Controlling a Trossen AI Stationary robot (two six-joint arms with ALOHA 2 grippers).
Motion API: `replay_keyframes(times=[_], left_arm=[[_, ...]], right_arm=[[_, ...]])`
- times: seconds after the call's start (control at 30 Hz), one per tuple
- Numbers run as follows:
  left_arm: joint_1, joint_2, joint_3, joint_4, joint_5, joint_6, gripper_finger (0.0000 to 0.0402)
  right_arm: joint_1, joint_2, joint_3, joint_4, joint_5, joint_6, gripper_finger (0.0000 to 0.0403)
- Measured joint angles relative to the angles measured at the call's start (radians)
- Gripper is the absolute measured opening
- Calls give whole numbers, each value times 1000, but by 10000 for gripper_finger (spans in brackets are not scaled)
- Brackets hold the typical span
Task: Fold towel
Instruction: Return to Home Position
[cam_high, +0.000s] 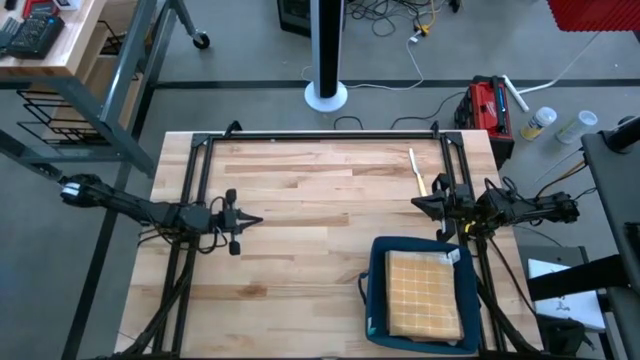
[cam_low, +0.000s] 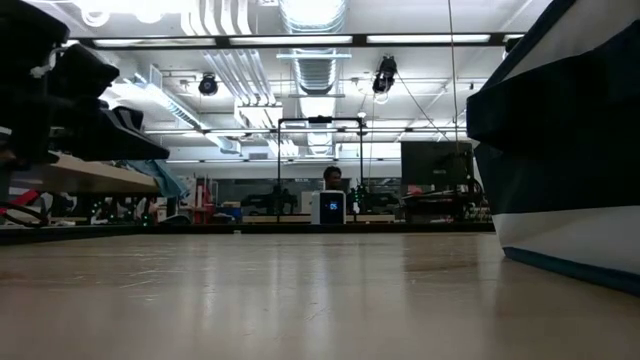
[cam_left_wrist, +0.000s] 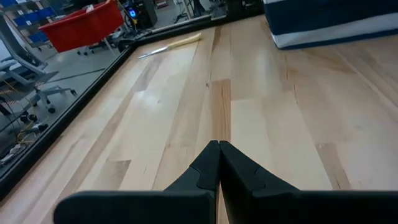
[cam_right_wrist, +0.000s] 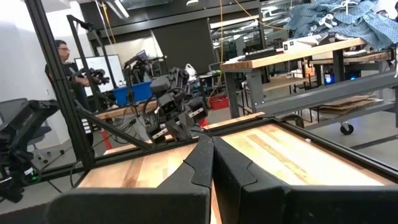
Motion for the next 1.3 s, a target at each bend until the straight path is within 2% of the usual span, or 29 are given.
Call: replay_keyframes(times=[1.3], left_arm=[[0,124,0,1,0,0,0]], right_arm=[[0,0,0,0,0,0,0]])
